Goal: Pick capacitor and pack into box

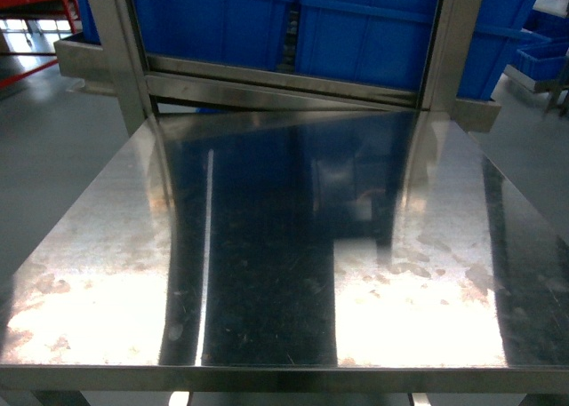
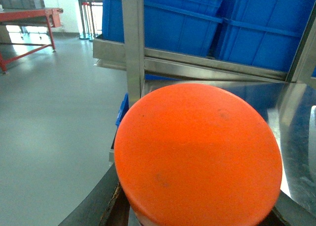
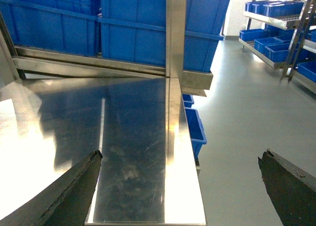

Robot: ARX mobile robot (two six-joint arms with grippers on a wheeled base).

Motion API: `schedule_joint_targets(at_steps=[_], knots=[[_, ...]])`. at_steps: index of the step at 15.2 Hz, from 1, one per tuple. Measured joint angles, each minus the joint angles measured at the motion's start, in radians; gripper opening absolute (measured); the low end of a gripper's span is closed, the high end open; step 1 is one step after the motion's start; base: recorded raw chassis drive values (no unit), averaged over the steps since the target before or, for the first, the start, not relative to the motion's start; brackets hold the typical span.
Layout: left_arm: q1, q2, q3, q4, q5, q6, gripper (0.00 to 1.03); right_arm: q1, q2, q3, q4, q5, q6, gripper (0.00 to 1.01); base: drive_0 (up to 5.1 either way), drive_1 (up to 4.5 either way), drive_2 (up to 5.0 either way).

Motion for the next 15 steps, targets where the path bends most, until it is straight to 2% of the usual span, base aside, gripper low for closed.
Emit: schedule_joint_targets(at_steps=[15], knots=[[0.0, 0.0, 0.0, 0.0, 0.0, 0.0, 0.45, 0.0, 0.0, 0.0, 0.0, 0.0, 0.0, 0.98, 0.0, 0.0, 0.0]])
